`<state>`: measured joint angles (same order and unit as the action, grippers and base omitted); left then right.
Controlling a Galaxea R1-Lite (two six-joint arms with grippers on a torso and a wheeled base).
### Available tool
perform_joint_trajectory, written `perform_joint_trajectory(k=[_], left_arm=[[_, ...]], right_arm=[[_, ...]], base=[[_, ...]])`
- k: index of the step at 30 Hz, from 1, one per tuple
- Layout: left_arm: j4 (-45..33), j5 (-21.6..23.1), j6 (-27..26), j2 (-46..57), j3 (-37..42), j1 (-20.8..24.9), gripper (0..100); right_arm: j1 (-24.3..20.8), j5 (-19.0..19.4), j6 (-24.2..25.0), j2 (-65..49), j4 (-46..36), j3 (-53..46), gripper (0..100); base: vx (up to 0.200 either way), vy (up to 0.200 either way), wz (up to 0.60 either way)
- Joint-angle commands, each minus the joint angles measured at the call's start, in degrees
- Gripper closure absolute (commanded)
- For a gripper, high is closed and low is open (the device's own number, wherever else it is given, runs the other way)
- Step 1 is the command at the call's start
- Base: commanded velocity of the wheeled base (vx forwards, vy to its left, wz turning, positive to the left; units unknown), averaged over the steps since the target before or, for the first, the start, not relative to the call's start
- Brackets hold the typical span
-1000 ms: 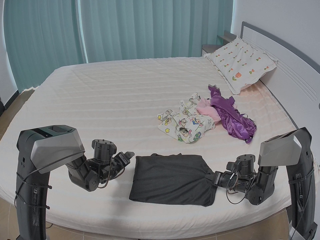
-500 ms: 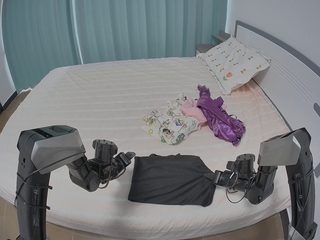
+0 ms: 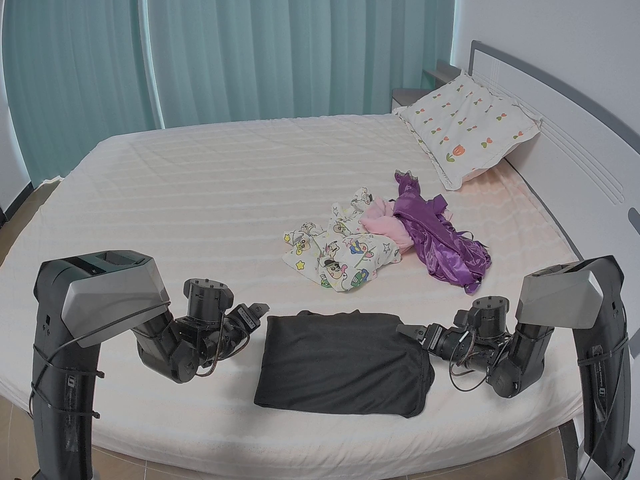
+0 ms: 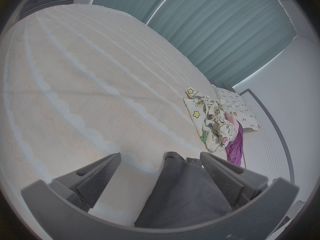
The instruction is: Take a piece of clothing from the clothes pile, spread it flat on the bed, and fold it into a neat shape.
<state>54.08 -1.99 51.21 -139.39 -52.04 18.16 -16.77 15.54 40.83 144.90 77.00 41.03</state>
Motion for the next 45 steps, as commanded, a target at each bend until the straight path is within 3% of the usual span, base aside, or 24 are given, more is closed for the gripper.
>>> perform_joint_trajectory(k=[1,8,9,23,33,34,45], left_arm=[[0.1,0.0,-0.1,-0.2,-0.2,0.0,0],[0.1,-0.1,-0.1,-0.2,-0.7,0.0,0],[0.1,-0.1,-0.1,-0.2,-0.7,0.0,0],[0.1,-0.2,-0.1,-0.2,-0.6,0.0,0],[0.1,-0.2,-0.1,-0.2,-0.5,0.0,0],[0.1,-0.2,-0.1,-0.2,-0.5,0.0,0],[0.2,-0.1,-0.2,0.6,1.5,0.3,0]], right_arm=[[-0.5,0.1,0.9,0.9,-4.1,5.0,0],[-0.7,0.1,1.0,0.8,-9.3,9.1,0],[-0.7,0.3,1.0,1.0,-10.0,10.1,100],[-0.2,-0.3,3.2,0.6,-9.8,10.6,100],[0.7,-3.6,3.4,0.5,-6.8,10.2,100],[0.7,-3.6,3.3,0.6,-6.8,10.2,0],[1.2,-4.4,1.8,0.4,-6.5,8.6,0]], base=[[0.000,0.000,0.00],[0.000,0.000,0.00],[0.000,0.000,0.00],[0.000,0.000,0.00],[0.000,0.000,0.00],[0.000,0.000,0.00],[0.000,0.000,0.00]])
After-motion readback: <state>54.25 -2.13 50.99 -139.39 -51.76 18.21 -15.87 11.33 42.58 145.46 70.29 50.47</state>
